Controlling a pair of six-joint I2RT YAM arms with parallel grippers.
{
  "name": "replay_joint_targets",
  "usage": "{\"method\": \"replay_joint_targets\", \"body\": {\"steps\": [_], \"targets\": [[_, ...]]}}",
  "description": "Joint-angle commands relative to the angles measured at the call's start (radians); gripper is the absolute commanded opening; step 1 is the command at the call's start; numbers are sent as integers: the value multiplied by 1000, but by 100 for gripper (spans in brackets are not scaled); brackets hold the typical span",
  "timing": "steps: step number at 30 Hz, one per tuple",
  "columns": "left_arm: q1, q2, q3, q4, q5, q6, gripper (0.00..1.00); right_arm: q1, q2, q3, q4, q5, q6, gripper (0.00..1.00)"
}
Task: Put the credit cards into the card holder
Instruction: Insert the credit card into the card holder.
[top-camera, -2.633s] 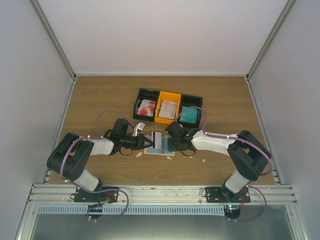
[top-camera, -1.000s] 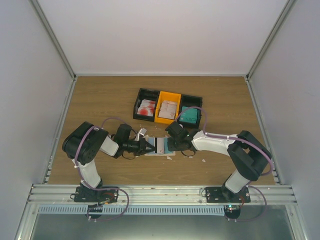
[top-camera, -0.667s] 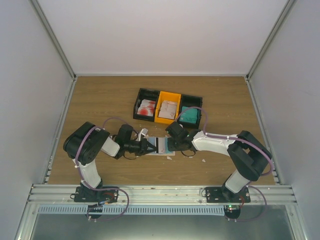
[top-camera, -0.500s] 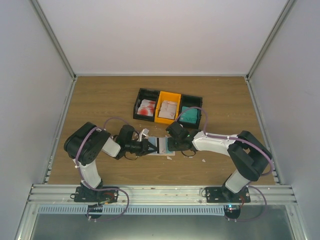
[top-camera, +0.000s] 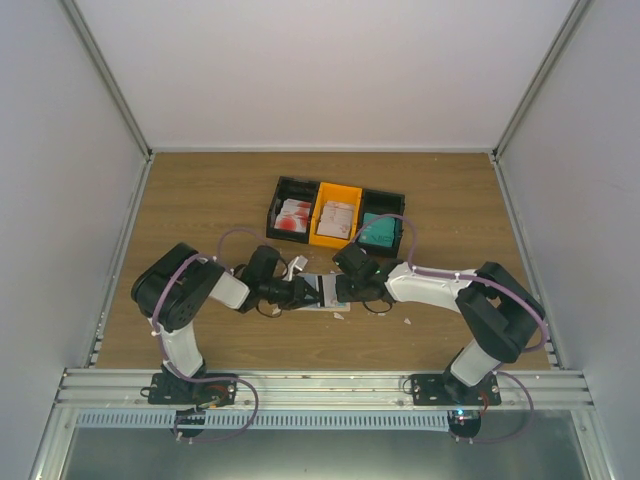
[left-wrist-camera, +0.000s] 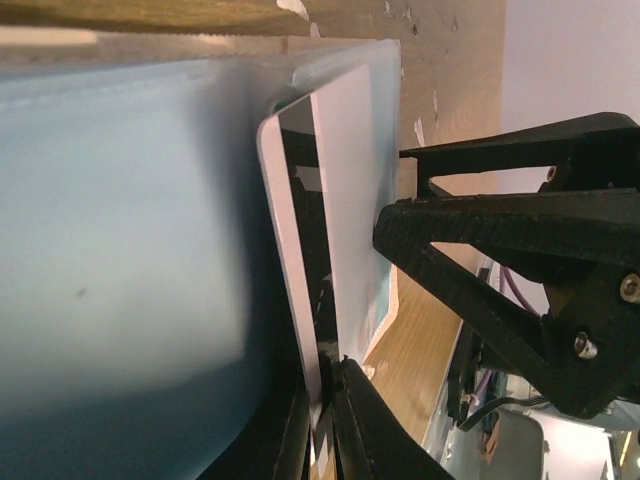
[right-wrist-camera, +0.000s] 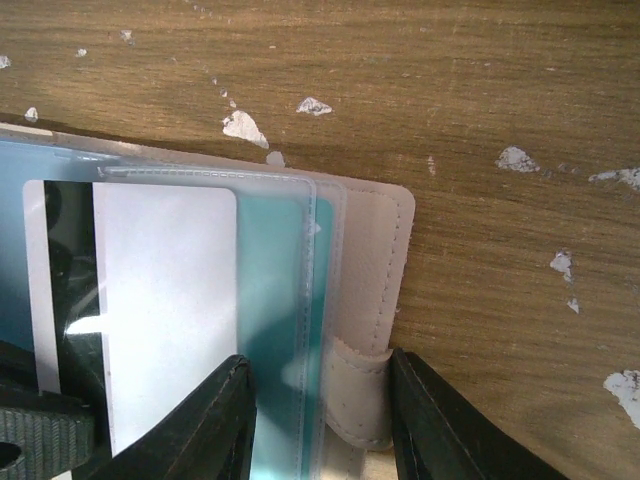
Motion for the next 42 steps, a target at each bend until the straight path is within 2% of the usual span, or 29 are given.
{"method": "replay_joint_targets", "body": {"steps": [1,12,27,30,34,39,42], "targets": [[-29,32,43,-75,-38,55,12,2,24,-38,-7,-27,5,38],[-51,1,76,-193,-98,114,20,1,6,-50,-3,-11,15,38],[-50,-212,26,-366,-172,154,51,2,2,-59,3,-15,9,38],[-50,-243,23,-395,-212,153,50,2,-7,-62,2,-14,9,38],[-50,-257,41,-427,-268,161,38,2,-22,-63,4,-11,11,38],[-49,-196,84,-442,-288,178,33,2,-40,-61,22,-28,11,43],[-50,-161,101,-444,-288,185,26,0,-54,-62,36,-42,12,46]]}}
